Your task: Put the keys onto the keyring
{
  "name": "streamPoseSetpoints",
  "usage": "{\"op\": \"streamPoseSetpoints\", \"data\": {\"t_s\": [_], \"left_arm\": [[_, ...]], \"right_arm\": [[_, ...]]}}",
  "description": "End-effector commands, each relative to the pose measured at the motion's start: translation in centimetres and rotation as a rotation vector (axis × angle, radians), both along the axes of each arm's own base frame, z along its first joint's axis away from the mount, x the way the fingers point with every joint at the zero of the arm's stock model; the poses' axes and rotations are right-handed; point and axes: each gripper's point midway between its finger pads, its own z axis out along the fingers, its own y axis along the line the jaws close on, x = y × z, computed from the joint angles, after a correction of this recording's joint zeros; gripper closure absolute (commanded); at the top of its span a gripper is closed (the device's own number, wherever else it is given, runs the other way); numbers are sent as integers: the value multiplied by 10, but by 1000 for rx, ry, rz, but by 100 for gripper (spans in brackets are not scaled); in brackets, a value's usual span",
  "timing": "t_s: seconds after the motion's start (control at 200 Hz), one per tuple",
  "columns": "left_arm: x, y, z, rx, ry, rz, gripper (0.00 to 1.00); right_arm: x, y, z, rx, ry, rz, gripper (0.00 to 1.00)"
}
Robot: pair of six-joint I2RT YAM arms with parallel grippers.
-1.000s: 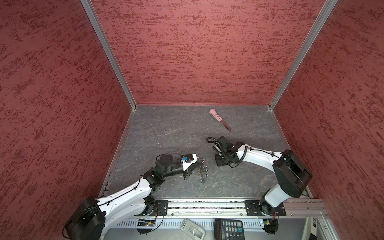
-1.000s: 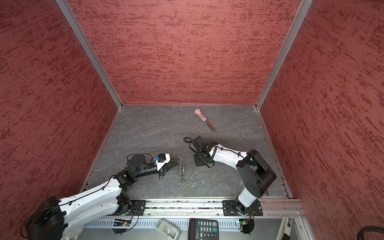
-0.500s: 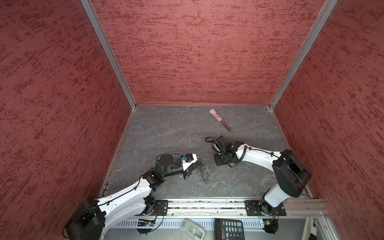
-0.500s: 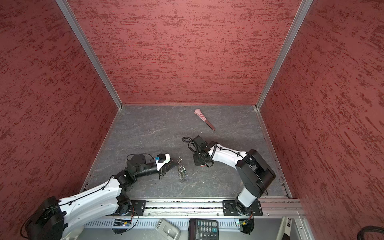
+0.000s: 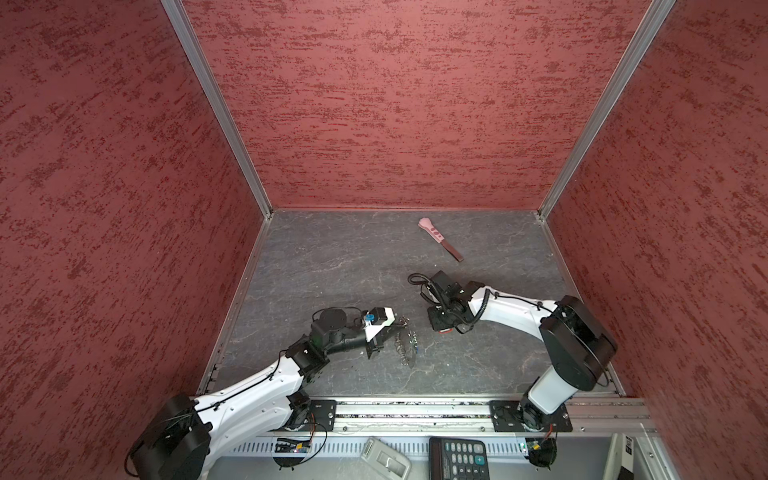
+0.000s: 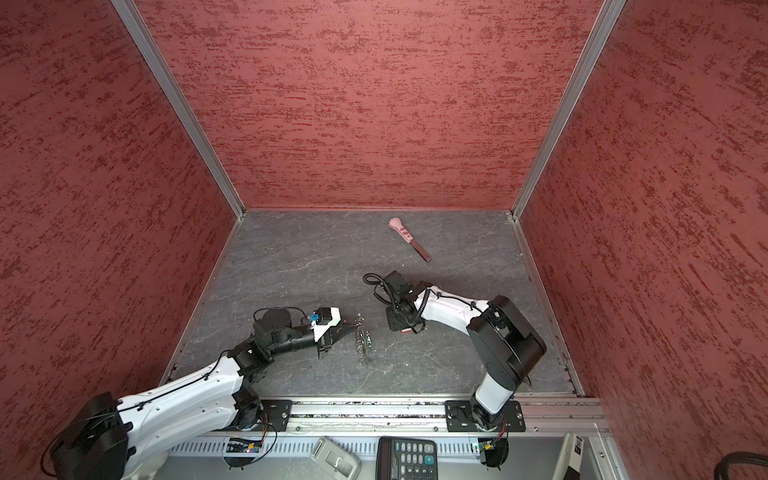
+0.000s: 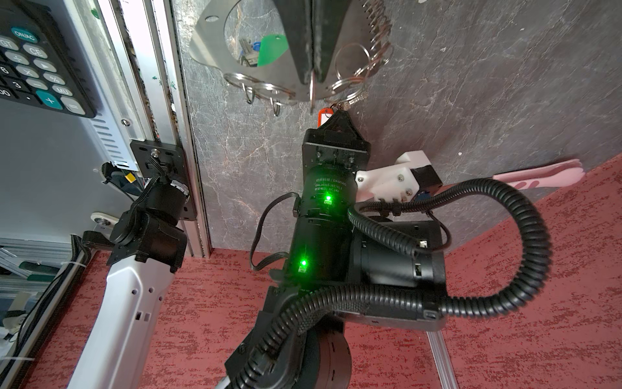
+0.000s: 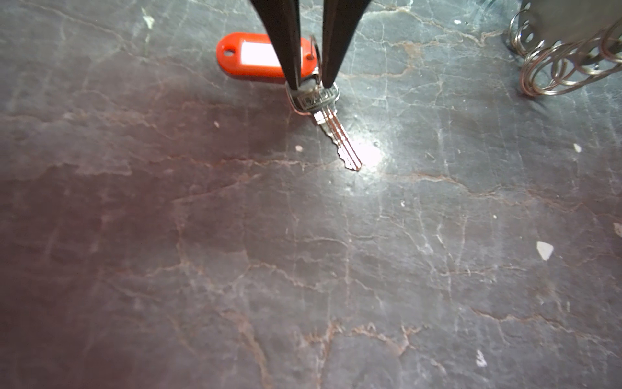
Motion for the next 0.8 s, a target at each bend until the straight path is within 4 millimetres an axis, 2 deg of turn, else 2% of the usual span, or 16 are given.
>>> {"op": "streamPoseSetpoints", "data": {"t_s": [0.0, 0.571, 0.792], "left_arm": [[2, -2, 6, -3, -24, -1, 100], [2, -3, 6, -1, -22, -2, 100], [2, -2, 6, -3, -22, -1, 100]], "right_arm": [[4, 1, 3, -23, -14, 9, 84], [0, 5, 2, -21, 8, 33, 91], [-2, 5, 0, -27, 18, 39, 90]]}}
